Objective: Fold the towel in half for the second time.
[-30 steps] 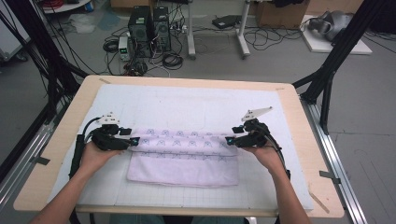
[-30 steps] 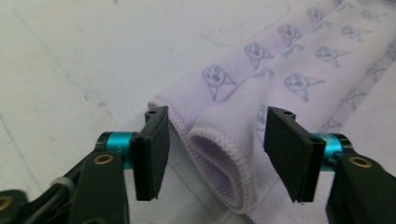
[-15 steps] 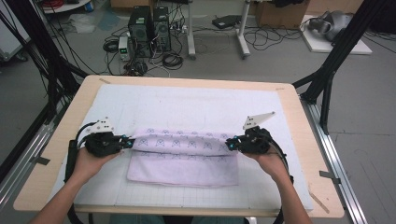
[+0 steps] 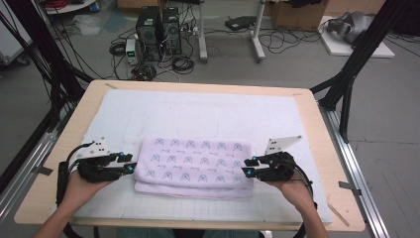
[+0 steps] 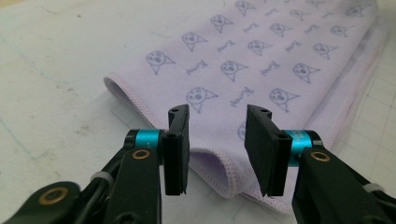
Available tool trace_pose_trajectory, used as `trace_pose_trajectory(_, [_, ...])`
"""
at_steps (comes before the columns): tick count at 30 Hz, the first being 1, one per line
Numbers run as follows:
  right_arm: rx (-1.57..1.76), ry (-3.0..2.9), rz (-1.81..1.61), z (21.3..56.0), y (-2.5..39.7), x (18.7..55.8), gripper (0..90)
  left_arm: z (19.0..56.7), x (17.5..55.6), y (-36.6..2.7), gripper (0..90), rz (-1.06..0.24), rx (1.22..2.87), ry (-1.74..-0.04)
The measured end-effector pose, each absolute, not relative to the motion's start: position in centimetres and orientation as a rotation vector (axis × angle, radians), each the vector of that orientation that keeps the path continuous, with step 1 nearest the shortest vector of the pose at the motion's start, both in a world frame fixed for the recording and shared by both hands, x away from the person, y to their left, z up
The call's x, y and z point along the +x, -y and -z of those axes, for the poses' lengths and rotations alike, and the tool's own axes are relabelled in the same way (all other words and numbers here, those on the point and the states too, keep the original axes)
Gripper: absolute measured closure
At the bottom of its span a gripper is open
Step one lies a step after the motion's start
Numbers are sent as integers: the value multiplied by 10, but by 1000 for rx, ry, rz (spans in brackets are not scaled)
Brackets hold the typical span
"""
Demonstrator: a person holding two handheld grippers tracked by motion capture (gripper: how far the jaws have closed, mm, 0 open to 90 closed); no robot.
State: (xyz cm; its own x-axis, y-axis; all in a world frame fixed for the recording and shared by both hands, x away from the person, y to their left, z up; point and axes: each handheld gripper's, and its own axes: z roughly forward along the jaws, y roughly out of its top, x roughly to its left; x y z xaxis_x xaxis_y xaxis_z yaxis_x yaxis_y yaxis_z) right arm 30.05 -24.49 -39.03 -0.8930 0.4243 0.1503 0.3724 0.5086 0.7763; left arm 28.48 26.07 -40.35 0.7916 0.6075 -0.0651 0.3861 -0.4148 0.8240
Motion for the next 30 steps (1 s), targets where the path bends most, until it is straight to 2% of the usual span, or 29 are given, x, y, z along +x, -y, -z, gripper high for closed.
trace_pose_trajectory(9, [694,-2756,-1234,424,229,290,625,433,285,-245,646,-243,2174,-730])
trace_pose_trajectory(18, [702,-2731,-1190,438,235,279,618,439,277,-245,644,-295,2192,-732])
trace_pose_trajectory(20, [702,-2713,-1190,440,234,277,673,439,276,-245,693,-314,2189,-733])
trace_pose_trajectory(22, [690,-2715,-1192,439,234,278,818,438,276,-246,806,-302,2175,-734])
trace_pose_trajectory(23, [680,-2726,-1197,438,233,279,846,438,277,-246,847,-303,2173,-737])
trace_pose_trajectory(30, [646,-2705,-1233,417,238,279,863,420,272,-250,876,-325,2137,-722])
